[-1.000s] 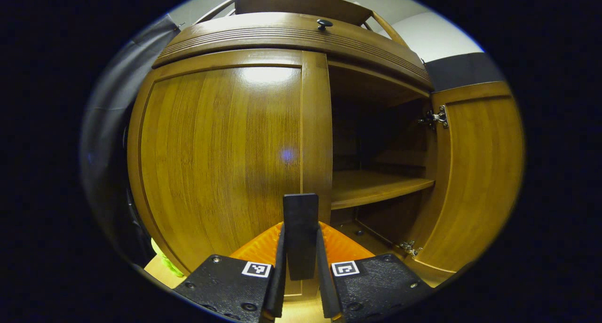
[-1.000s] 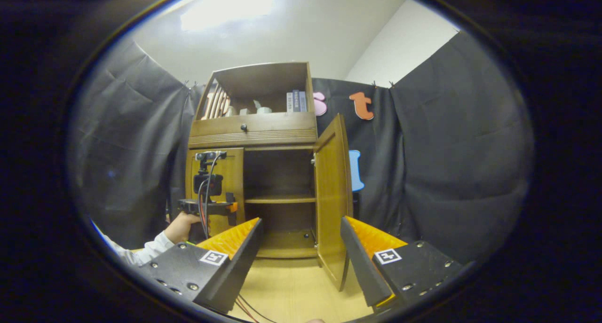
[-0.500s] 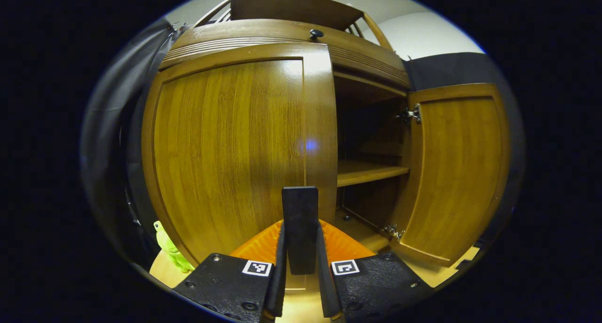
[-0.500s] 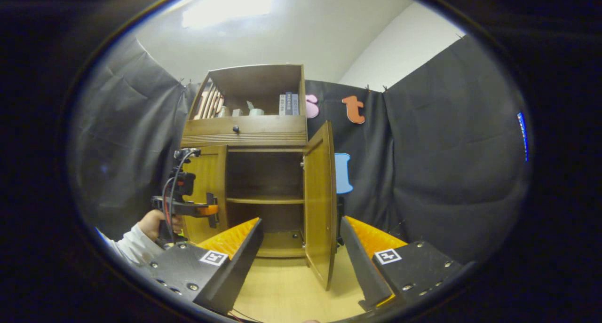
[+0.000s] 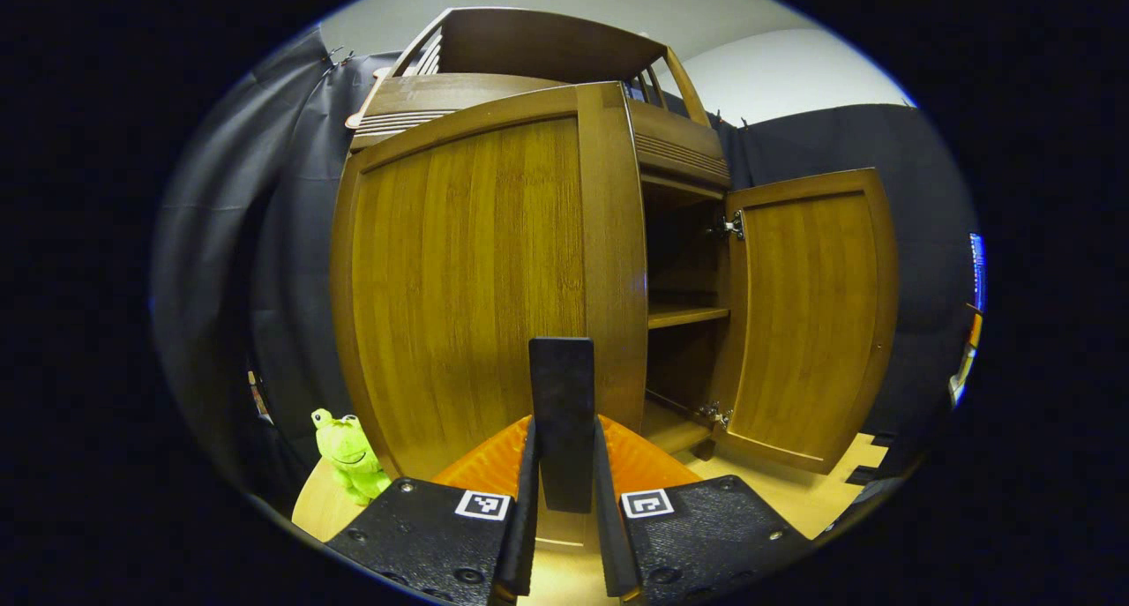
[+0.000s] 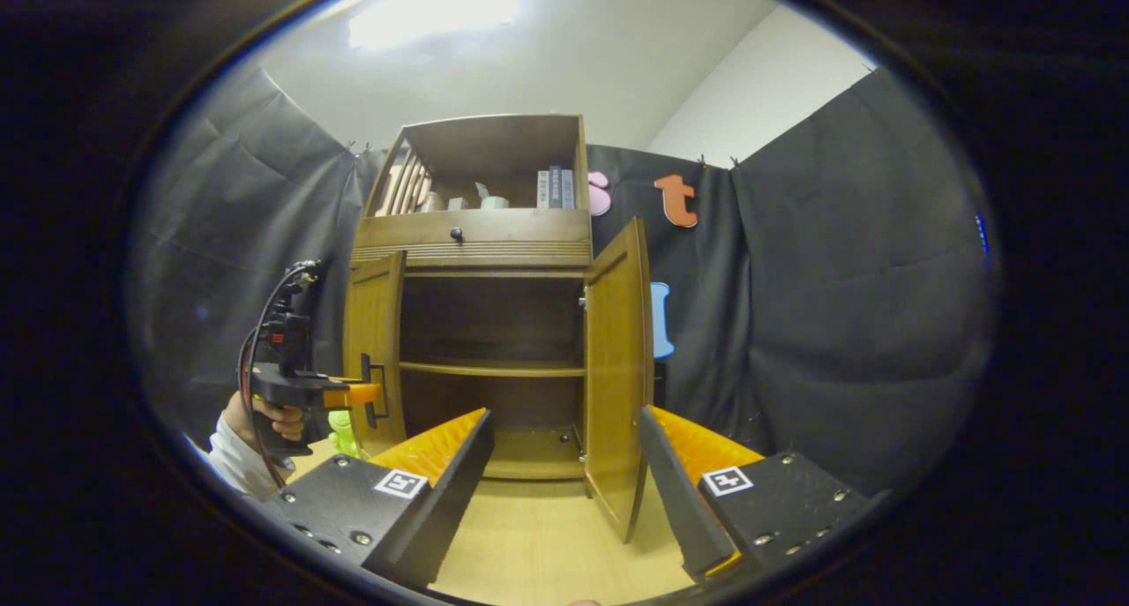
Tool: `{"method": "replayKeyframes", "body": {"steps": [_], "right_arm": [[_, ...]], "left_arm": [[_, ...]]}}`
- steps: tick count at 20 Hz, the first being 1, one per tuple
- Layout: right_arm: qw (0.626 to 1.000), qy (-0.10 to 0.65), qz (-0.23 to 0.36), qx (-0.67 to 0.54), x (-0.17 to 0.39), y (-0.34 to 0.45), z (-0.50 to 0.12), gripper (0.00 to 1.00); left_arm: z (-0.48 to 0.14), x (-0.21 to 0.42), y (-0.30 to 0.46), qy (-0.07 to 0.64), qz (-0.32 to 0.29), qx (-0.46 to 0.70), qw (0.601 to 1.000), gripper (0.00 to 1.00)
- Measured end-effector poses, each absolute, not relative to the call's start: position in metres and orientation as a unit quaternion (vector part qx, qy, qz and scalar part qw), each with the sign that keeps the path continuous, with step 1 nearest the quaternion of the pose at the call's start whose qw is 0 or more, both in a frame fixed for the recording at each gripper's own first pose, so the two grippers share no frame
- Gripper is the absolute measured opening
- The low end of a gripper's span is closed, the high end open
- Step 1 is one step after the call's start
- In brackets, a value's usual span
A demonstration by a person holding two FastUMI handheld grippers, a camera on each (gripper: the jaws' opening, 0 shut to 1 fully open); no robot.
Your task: Open the right door of the double-door shoe cabinet with the right hand, and open the left door with the left hand.
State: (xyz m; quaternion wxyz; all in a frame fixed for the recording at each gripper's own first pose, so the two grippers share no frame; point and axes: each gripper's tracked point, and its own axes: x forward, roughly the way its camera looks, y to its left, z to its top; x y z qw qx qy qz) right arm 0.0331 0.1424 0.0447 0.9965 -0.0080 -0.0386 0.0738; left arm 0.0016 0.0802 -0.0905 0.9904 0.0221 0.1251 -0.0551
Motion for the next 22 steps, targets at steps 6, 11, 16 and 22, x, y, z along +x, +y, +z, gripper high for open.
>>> {"method": "replayKeyframes", "body": {"steps": [6, 11, 16, 22], "right_arm": [[0.996, -0.043, 0.078, -0.012, 0.031, 0.147, 0.047, 0.97], [0.995, -0.037, 0.088, -0.017, 0.035, 0.162, 0.044, 0.97], [0.994, -0.035, 0.101, -0.022, 0.036, 0.18, 0.044, 0.98], [0.994, -0.033, 0.102, -0.023, 0.037, 0.185, 0.043, 0.98]], "left_arm": [[-0.086, -0.032, 0.097, 0.125, -0.061, 0.022, 0.99, 0.32], [-0.081, -0.05, 0.115, 0.124, -0.065, 0.017, 0.99, 0.32], [-0.082, -0.064, 0.129, 0.126, -0.064, 0.017, 0.99, 0.32], [-0.093, -0.074, 0.139, 0.147, -0.065, 0.017, 0.987, 0.31]]}}
